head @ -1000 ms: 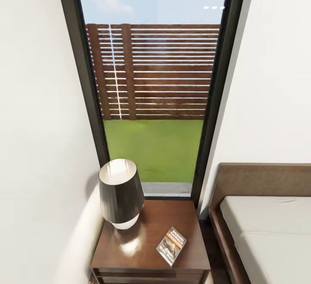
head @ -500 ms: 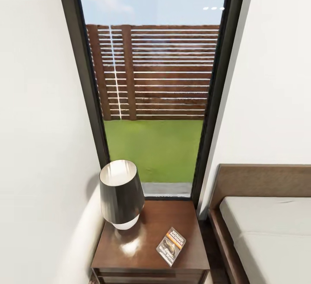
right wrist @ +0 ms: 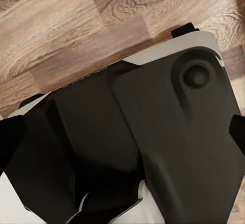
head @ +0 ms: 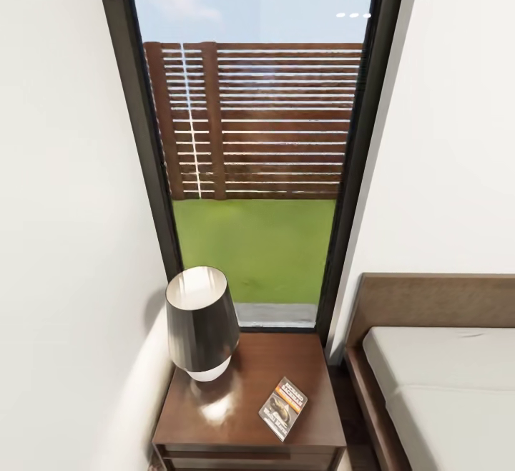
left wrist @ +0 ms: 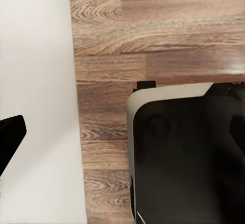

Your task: In the bedroom, move the book from the bed onto either nightstand, and place the two sandals side by side next to the bed.

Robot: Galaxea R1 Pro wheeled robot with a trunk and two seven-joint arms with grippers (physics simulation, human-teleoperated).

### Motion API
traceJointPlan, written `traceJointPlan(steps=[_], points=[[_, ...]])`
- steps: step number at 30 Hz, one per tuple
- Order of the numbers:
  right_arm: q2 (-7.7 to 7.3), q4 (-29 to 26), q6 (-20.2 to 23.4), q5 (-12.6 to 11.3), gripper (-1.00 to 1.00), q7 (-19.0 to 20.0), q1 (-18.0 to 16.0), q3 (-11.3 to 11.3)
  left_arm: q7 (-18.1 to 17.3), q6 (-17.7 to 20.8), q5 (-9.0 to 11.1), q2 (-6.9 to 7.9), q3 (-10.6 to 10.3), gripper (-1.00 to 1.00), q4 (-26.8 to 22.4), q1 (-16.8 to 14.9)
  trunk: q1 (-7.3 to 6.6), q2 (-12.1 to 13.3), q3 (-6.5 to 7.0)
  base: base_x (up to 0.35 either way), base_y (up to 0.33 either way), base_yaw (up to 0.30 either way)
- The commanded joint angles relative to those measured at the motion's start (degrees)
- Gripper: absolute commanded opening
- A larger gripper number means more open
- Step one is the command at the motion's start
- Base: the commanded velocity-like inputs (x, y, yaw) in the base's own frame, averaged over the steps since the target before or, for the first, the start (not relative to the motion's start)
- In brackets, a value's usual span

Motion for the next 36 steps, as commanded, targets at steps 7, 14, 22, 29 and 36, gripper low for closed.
traceJointPlan(steps=[7, 14, 22, 29, 36], points=[[0.02, -0.16, 0.36, -0.23, 1.0, 0.13, 0.0, -0.15, 0.22, -0.19, 0.39, 0.08, -0.5, 1.0, -0.01, 0.32, -1.53, 2.74, 1.16, 0.0, 0.0, 0.0], [0.02, -0.16, 0.35, -0.23, 1.0, 0.13, 0.01, -0.15, 0.22, -0.22, 0.39, 0.08, -0.5, 1.0, -0.01, 0.46, -3.06, 5.55, 2.42, 0.0, 0.0, 0.0], [0.02, -0.16, 0.37, -0.23, 1.0, 0.13, 0.03, -0.15, 0.22, -0.23, 0.39, 0.05, -0.5, 1.0, -0.01, 0.49, -4.82, 8.76, 3.86, 0.0, 0.0, 0.0], [0.02, -0.16, 0.37, -0.23, 1.0, 0.13, 0.01, -0.15, 0.22, -0.23, 0.45, 0.1, -0.5, 1.0, -0.01, 0.5, -5.26, 9.56, 4.22, 0.0, 0.0, 0.0], [0.02, -0.16, 0.37, -0.23, 1.0, 0.13, 0.02, -0.15, 0.27, -0.23, 0.47, 0.11, -0.5, 1.0, -0.01, 0.5, -5.26, 9.56, 4.22, 0.0, 0.0, 0.0]])
